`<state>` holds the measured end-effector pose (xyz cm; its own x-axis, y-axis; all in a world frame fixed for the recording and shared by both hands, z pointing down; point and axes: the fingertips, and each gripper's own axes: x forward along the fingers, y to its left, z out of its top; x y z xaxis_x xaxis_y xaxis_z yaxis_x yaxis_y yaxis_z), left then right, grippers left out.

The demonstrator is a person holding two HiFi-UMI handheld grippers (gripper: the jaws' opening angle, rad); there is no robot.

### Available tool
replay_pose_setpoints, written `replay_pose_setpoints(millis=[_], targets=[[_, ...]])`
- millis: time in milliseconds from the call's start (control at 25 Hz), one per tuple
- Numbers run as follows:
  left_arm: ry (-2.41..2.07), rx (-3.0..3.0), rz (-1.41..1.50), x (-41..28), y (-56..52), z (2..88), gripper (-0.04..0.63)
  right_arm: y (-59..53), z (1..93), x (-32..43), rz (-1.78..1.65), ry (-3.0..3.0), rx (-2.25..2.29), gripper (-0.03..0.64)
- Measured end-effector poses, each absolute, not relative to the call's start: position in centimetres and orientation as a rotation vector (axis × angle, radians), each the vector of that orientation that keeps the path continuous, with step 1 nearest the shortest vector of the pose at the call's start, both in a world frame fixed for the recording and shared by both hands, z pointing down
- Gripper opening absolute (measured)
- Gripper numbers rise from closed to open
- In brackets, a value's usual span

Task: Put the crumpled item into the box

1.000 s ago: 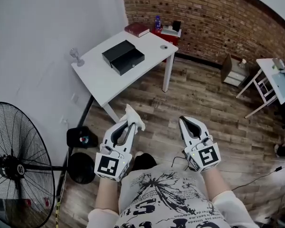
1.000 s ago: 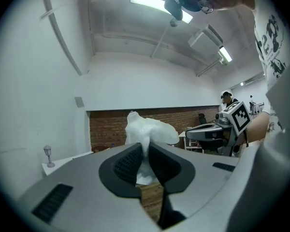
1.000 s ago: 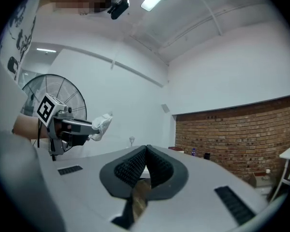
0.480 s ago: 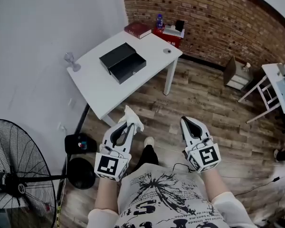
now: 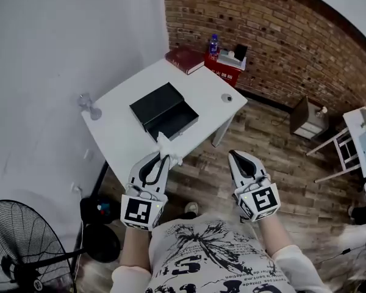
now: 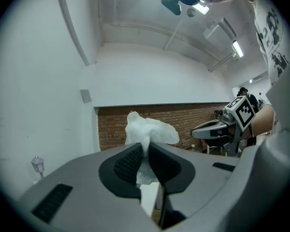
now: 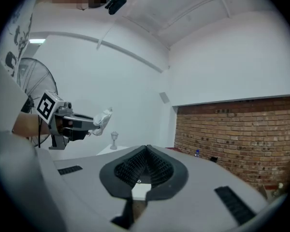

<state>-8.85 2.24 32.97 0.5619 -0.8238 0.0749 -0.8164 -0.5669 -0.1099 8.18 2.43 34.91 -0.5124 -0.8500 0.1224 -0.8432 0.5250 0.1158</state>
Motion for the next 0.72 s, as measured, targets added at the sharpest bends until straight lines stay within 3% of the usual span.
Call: replay_pose_setpoints(millis=[360, 720], targets=[[1.48, -2.703, -0.128, -11.3, -11.7, 33.9, 0.06, -12.4, 35.5, 5.1, -0.043, -2.612, 1.439, 0.015], [1.711, -2.635, -0.3, -13.6, -19.0, 37.8, 0.06, -23.4, 38.5, 2.5, 0.03, -2.721, 1.177, 0.015]])
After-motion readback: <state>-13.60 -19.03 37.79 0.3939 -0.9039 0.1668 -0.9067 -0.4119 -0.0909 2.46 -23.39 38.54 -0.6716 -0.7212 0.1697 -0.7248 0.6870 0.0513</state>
